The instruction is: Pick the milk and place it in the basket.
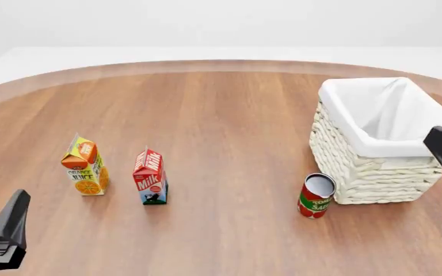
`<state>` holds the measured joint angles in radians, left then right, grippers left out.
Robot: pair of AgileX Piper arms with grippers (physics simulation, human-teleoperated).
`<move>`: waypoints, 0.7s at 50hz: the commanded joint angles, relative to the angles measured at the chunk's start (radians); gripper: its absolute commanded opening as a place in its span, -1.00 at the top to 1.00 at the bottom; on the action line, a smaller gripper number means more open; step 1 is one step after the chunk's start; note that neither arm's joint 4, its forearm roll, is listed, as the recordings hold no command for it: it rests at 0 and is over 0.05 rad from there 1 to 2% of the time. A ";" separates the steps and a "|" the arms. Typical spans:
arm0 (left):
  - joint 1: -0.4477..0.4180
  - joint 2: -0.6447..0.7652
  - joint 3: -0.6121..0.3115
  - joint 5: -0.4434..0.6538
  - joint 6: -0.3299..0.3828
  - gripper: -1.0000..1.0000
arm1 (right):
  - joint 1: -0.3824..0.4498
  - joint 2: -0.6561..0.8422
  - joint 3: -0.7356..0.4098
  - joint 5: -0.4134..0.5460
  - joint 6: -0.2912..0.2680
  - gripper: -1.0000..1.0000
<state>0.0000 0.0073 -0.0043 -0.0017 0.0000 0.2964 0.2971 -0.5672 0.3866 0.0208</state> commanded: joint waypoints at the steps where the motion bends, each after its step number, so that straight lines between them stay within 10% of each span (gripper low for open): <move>1: 0.000 0.000 0.000 0.000 0.000 -1.00 | 0.073 0.107 -0.099 0.038 -0.005 -1.00; 35: 0.000 0.000 0.000 0.000 0.000 -1.00 | 0.260 0.508 -0.418 0.184 0.088 -1.00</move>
<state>0.0000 0.0073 -0.0043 -0.0017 0.0000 0.5013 0.7118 -0.9093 0.5413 0.0994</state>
